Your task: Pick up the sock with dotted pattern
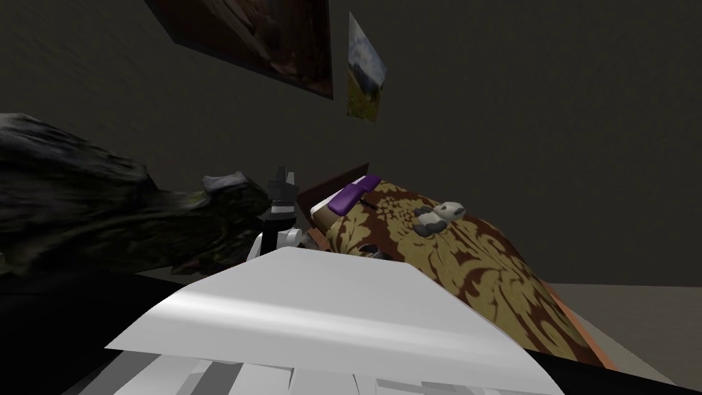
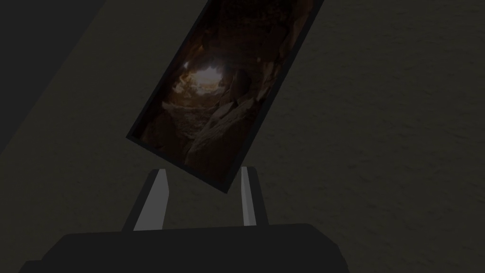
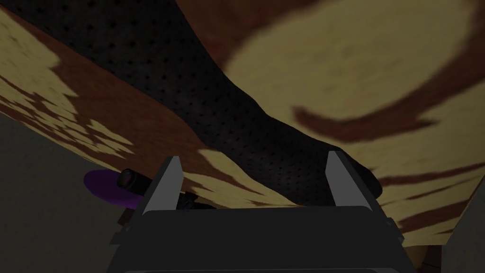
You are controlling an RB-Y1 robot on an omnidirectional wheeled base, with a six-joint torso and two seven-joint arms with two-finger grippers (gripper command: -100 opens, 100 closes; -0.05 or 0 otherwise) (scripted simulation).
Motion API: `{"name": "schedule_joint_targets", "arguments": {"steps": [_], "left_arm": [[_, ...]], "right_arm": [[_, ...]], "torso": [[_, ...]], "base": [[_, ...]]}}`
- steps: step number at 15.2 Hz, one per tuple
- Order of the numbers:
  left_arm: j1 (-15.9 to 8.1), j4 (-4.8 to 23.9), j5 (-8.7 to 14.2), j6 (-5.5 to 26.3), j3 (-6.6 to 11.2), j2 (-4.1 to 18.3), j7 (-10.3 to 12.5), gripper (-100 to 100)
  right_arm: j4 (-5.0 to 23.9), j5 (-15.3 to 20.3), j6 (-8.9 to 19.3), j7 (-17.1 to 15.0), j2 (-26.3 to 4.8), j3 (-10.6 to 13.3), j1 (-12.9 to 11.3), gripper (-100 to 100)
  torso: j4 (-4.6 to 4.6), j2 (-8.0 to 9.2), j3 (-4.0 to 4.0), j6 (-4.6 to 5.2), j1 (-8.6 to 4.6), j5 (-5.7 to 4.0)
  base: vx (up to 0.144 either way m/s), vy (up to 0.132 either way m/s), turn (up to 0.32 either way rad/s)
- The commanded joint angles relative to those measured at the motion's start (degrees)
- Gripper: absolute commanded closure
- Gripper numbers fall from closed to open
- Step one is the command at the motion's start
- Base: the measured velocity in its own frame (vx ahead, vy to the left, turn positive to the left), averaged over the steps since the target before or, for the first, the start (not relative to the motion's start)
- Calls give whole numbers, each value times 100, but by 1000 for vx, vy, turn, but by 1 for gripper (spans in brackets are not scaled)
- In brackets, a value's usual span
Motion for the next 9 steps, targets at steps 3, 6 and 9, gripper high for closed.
{"name": "schedule_joint_targets", "arguments": {"steps": [3,6,9], "left_arm": [[0,0,0,0,0,0,0,0],[0,0,0,0,0,0,0,0],[0,0,0,0,0,0,0,0]], "right_arm": [[436,332,259,180,47,158,-127,-100],[716,545,430,300,90,264,-210,-100],[1025,787,624,435,145,384,-312,-100]], "torso": [[0,-1,0,0,-1,0],[0,-1,0,0,-4,-1],[1,3,2,0,-3,-1]], "base": [[72,13,-34],[71,10,-38],[68,16,-34]]}}
